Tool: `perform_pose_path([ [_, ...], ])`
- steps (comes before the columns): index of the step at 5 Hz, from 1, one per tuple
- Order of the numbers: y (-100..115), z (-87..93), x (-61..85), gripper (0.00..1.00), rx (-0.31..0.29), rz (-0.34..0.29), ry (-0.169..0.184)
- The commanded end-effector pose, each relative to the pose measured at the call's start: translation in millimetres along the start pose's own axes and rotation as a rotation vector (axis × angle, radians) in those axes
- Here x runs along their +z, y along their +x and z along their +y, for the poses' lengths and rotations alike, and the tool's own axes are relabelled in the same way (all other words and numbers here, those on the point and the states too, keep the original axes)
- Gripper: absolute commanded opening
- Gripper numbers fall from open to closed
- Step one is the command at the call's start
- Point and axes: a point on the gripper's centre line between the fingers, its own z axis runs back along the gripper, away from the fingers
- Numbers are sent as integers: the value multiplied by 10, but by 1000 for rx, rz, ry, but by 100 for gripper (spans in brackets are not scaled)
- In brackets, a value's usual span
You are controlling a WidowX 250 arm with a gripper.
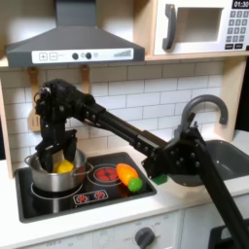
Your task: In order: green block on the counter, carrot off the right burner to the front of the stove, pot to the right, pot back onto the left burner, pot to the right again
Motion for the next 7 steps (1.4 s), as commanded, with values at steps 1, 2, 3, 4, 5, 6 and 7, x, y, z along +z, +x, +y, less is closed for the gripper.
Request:
perform_pose_path([
  [1,32,-4,-12,100,0,-4,1],
  [2,-34,9,-93,100,-5,18,9],
  [3,-56,6,-257,100,-8,50,2],
  [4,-87,14,-290,100,-5,57,4],
  [5,-69,2,-214,100,-6,39,0],
  [6,-100,-52,-256,100,-14,53,-8],
  [7,-119,-41,-261,100,-15,53,-4],
])
